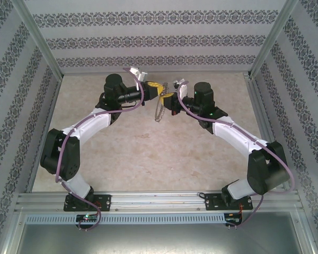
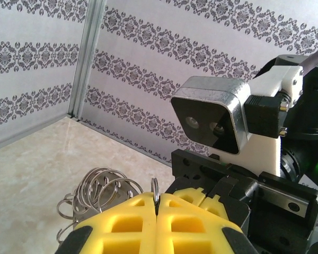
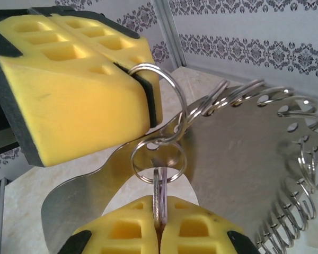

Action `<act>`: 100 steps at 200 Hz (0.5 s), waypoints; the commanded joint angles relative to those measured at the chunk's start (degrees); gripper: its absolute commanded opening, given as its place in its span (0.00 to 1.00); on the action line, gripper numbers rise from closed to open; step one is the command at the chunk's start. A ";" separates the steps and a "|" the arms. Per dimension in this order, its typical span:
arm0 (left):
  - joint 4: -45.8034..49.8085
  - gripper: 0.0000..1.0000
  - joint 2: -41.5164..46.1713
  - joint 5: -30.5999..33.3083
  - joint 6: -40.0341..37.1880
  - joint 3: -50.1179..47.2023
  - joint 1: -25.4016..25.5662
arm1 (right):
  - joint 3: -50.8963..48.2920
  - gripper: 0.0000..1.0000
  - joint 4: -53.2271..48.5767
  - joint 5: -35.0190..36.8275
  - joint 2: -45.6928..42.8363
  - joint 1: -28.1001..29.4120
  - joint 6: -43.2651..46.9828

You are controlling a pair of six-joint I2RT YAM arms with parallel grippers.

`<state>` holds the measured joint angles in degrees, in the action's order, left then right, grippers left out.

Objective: Put the keys on the keyring

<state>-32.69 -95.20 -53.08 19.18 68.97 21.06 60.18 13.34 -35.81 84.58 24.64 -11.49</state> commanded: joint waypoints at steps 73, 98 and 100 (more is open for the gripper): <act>1.81 0.00 3.96 0.42 -4.34 0.73 0.33 | 4.80 0.00 -7.75 -1.59 -0.23 -0.74 3.82; 1.22 0.00 4.05 0.61 -3.99 0.55 0.45 | 4.49 0.00 -7.46 -2.16 -0.25 -0.65 3.51; 1.11 0.00 4.05 0.65 -4.02 0.55 0.40 | 4.43 0.00 -7.50 -2.16 -0.28 -0.65 3.49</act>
<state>-29.76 -94.06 -52.42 16.43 68.97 21.06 63.37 6.15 -36.40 84.58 24.49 -8.69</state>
